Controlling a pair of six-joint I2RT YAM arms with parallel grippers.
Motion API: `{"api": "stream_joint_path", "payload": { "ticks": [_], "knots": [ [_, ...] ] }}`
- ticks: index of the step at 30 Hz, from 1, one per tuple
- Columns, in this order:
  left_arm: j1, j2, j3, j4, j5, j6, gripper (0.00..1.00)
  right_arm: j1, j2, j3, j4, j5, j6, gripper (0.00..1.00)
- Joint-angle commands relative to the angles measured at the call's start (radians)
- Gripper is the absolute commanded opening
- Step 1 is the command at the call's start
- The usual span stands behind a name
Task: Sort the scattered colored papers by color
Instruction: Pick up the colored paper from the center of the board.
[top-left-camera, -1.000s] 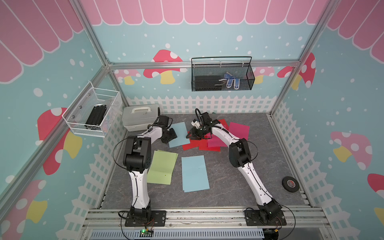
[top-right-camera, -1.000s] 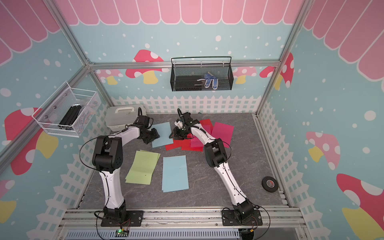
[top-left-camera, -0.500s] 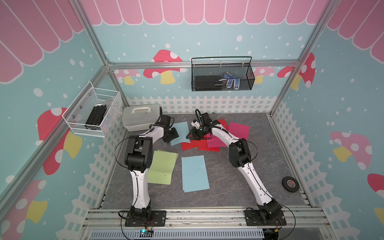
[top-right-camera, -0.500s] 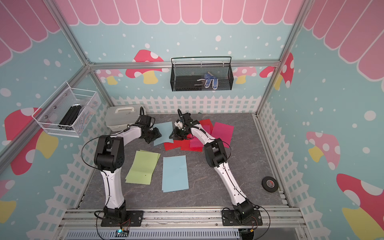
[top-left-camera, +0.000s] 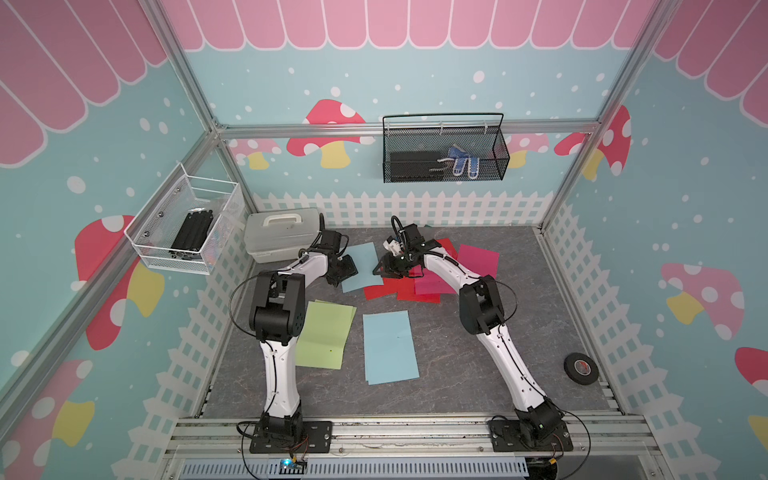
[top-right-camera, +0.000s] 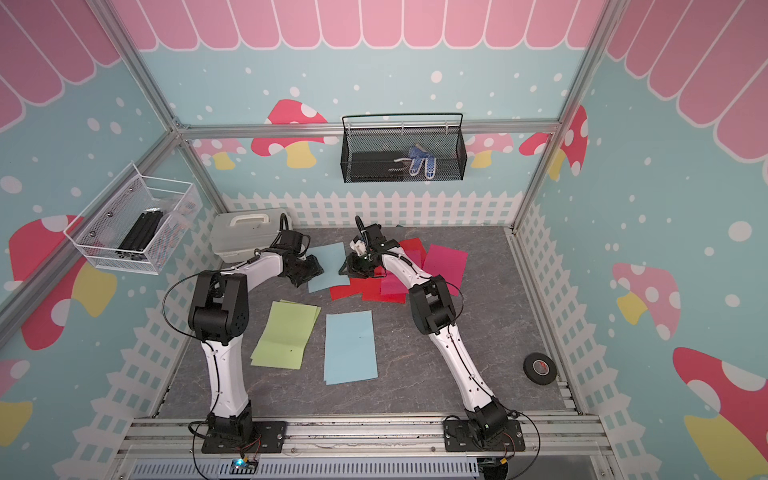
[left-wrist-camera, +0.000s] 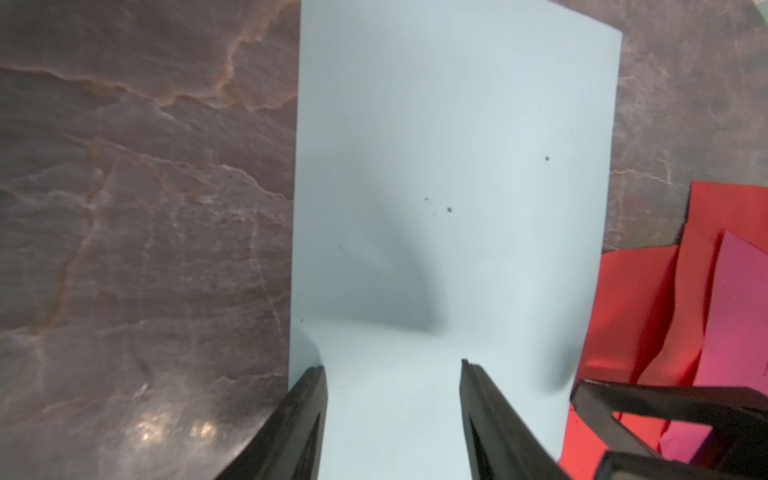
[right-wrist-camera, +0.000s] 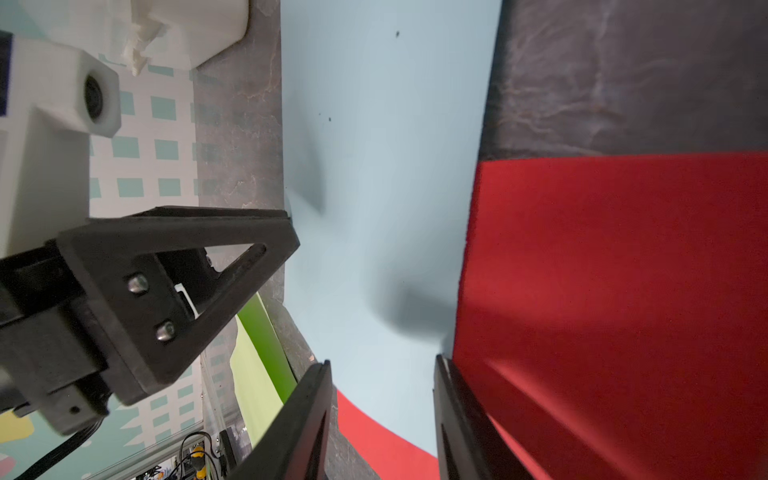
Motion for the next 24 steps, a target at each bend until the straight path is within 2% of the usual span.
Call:
{"api": "stream_joint_path", "payload": {
  "ticks": [1,11,24],
  "knots": [
    [-0.006,0.071,-0.04,-0.063,0.019,0.0,0.56,-0.019,-0.015,0.036,-0.006,0.033,-0.003,0.44],
    [-0.006,0.074,-0.048,-0.06,0.024,0.002,0.56,-0.038,0.082,0.132,0.0,0.003,0.032,0.45],
    [-0.014,0.088,-0.039,-0.054,0.04,0.0,0.56,-0.034,0.131,0.117,0.0,-0.014,0.036,0.44]
  ]
}}
